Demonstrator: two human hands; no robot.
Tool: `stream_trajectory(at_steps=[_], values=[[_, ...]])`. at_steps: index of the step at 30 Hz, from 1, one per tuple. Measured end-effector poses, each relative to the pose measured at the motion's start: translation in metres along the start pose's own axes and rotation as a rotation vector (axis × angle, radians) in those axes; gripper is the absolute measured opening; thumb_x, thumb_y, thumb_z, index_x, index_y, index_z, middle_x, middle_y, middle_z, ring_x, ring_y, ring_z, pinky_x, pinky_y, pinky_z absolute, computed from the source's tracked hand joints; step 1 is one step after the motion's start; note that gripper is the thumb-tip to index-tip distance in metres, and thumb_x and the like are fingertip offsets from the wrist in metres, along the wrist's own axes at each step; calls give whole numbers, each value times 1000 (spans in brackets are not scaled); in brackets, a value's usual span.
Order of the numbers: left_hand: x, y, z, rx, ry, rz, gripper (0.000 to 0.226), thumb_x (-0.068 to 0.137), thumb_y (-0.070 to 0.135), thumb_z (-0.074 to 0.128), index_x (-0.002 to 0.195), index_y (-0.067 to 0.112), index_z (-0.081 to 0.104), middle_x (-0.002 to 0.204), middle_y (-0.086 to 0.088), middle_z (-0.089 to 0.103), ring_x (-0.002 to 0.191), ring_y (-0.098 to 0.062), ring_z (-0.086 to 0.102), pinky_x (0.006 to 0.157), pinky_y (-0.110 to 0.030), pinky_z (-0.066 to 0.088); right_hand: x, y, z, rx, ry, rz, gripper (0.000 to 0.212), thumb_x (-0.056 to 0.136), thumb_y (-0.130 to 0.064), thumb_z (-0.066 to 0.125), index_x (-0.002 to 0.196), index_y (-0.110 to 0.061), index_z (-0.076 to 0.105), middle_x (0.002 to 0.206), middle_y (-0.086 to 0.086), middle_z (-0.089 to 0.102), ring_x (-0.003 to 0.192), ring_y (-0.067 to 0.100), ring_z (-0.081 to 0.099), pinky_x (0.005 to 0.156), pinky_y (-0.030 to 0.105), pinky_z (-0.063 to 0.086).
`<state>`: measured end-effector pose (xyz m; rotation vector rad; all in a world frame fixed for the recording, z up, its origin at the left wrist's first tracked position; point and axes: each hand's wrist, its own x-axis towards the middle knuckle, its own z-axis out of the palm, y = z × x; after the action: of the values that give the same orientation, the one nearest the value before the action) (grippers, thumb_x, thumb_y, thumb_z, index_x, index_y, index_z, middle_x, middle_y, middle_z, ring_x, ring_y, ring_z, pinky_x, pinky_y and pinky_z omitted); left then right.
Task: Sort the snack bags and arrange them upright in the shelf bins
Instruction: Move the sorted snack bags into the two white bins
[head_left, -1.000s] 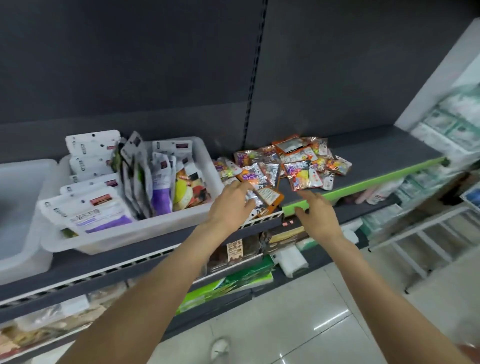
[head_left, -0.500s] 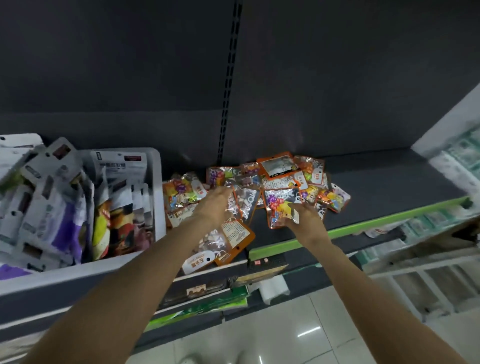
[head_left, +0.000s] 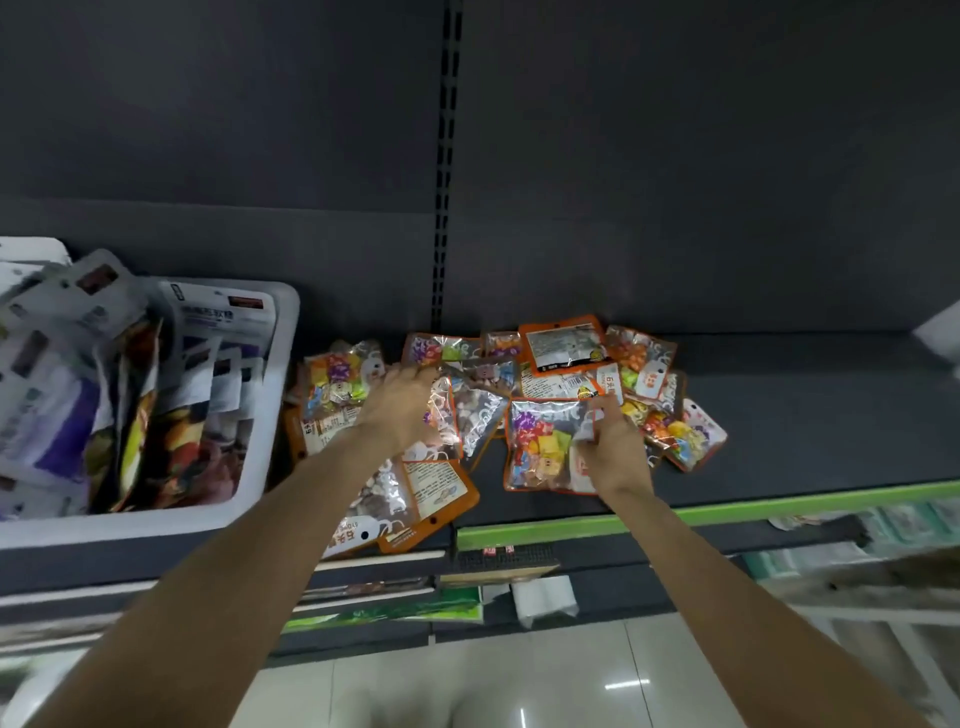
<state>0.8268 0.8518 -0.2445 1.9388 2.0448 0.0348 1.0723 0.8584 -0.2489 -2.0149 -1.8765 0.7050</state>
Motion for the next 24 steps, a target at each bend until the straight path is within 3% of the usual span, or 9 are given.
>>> stream_trajectory(at_steps=[3,5,8,12,19,24], values=[[-5,7,-10,-189,97,-14,70,75,24,78,135,12,42,133,-8,50,124,-25,42,103,-34,35,4,-4,-15,137,-7,1,37,90,-1,58,125,-5,47,104,16,67,96,29,62,70,27,44],[-9,13,-20,-332,144,-31,60,76,22,78,127,11,49,121,-8,56,111,-23,50,90,-31,41,4,-10,-23,150,-4,-43,25,90,-4,59,115,-3,60,106,12,68,99,26,62,75,24,42],[-18,19,-34,-437,171,-12,47,75,24,79,113,8,57,99,-3,59,94,-23,57,75,-29,44,2,-22,-34,169,44,-157,15,87,2,60,96,-5,70,89,4,67,91,20,63,73,21,45],[-38,25,-51,-645,288,-46,33,75,30,78,95,10,62,85,-10,67,78,-27,63,70,-40,53,-8,-49,-51,211,65,-290,14,89,-3,61,96,-8,71,89,0,67,84,12,61,76,25,51],[-90,6,-79,-651,416,59,6,95,18,54,95,17,61,90,1,63,82,-10,58,74,-22,42,-31,-103,-56,277,87,-449,12,88,-9,63,95,-13,72,86,-5,65,82,12,63,73,28,52],[-149,-34,-108,-572,592,-33,9,87,12,63,84,20,60,71,-1,64,64,-20,58,62,-32,44,-65,-153,-45,278,79,-569,13,88,-10,64,96,-16,72,89,-7,67,83,8,61,75,23,48]])
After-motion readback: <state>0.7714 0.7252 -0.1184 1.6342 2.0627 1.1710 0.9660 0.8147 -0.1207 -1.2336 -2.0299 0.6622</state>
